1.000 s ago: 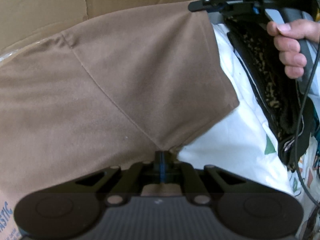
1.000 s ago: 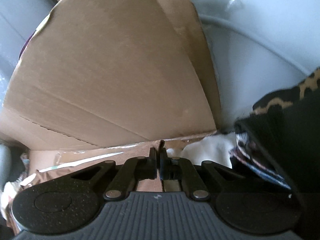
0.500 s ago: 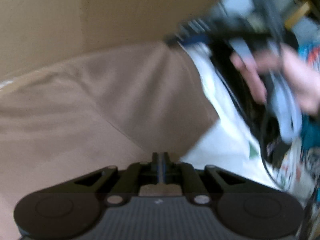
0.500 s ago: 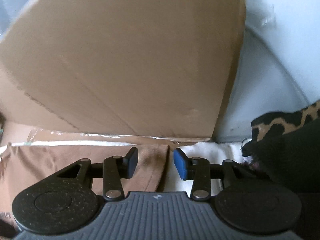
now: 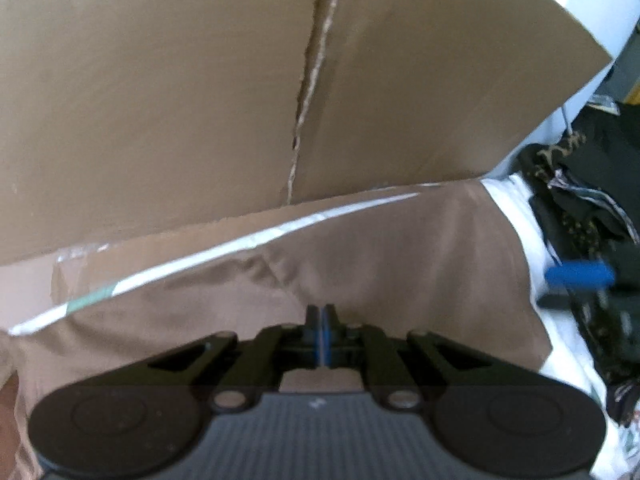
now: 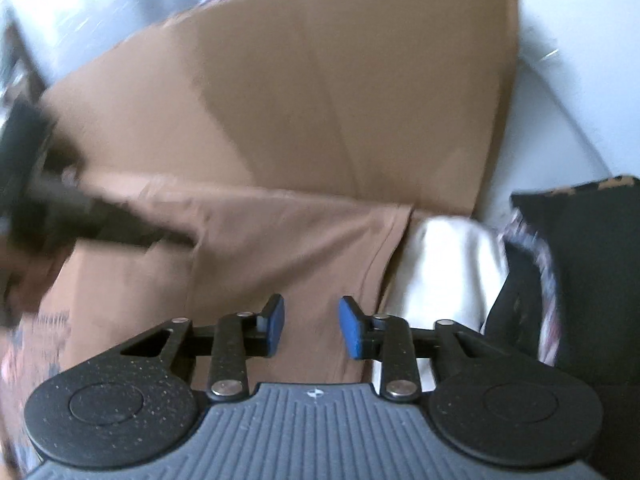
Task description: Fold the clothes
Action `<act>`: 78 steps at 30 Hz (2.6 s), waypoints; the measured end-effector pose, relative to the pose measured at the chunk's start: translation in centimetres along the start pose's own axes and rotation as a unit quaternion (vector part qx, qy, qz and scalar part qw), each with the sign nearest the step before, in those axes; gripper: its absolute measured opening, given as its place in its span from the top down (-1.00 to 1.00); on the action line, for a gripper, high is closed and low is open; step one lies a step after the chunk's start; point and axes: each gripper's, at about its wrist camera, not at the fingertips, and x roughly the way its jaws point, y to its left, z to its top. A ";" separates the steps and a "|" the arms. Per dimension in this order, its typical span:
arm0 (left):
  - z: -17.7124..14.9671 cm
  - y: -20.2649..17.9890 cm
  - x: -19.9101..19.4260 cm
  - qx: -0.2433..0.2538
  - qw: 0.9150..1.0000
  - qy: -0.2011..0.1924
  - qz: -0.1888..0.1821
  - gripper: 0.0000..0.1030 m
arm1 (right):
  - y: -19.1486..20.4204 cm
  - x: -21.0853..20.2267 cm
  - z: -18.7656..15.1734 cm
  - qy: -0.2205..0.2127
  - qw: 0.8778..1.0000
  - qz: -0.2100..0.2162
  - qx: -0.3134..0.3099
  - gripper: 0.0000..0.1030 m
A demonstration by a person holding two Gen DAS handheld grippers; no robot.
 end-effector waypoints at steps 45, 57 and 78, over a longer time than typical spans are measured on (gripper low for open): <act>0.4 10.5 -16.3 -0.031 0.992 0.018 0.118 0.21 | 5.0 -3.6 9.2 0.063 0.996 0.047 -0.031 0.11; -5.9 18.5 -34.2 -0.124 0.975 -0.031 0.181 0.14 | 11.6 -6.2 17.1 0.033 0.987 0.100 -0.118 0.01; -26.6 24.7 -40.5 -0.320 0.906 0.011 0.278 0.26 | 27.6 -2.2 17.1 0.050 0.947 0.211 -0.238 -0.08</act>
